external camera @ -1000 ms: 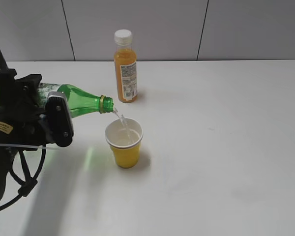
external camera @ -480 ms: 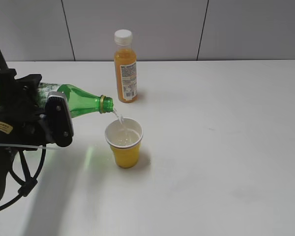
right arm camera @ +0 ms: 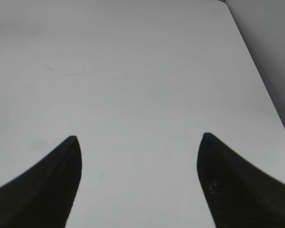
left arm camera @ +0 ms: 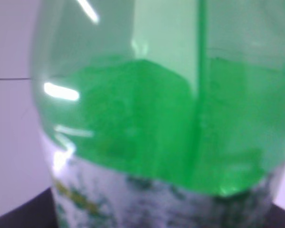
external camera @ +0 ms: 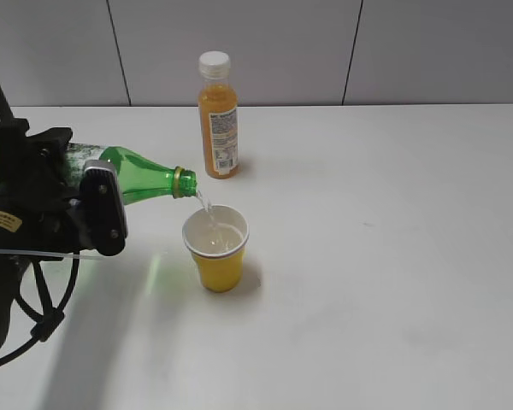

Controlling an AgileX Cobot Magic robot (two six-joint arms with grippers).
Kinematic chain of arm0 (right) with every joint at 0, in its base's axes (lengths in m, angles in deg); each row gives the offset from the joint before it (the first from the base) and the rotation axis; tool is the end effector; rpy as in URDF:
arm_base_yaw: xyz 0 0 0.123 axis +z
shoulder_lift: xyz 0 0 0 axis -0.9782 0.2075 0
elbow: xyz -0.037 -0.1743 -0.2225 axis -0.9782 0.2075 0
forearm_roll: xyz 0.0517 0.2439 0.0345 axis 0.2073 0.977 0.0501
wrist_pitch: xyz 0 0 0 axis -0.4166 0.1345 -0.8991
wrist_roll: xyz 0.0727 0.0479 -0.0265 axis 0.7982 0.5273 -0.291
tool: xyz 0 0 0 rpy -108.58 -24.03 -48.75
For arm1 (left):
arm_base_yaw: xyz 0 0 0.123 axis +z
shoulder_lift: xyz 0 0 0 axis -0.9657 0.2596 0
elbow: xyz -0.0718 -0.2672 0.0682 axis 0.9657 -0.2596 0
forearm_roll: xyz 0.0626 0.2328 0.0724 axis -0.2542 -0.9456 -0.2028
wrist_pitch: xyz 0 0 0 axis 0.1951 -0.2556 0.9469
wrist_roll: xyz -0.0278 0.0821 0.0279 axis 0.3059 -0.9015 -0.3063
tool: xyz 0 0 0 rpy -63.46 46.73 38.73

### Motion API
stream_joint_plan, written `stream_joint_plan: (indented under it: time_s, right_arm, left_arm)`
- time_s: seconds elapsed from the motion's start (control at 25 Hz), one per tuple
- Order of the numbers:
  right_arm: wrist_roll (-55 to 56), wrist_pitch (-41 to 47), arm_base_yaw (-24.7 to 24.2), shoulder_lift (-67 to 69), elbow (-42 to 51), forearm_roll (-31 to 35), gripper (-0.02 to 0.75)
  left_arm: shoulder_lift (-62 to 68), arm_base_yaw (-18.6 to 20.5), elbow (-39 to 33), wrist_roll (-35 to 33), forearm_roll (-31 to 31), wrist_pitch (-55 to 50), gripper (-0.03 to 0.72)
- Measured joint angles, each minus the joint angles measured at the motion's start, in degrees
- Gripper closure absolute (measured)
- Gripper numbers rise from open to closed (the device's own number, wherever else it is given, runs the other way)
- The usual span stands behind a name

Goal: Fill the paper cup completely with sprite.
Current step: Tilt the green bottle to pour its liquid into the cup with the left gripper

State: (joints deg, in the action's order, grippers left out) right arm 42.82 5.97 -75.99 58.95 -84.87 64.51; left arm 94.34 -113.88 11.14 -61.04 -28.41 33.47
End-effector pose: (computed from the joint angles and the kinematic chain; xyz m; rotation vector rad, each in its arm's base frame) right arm 0.0088 0.0008 0.2618 -0.0768 2.0127 0.0030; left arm 0.2367 -0.1129 0.1468 1.3220 1.3810 1.1832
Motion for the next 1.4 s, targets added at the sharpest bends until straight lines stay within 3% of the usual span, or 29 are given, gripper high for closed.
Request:
stream_joint_plan:
  time_s: [1.4]
  right_arm:
    - [0.1,0.0,0.0,0.0,0.0,0.0,0.153]
  left_arm:
    - [0.0,0.0,0.0,-2.6,0.1,0.1,0.225]
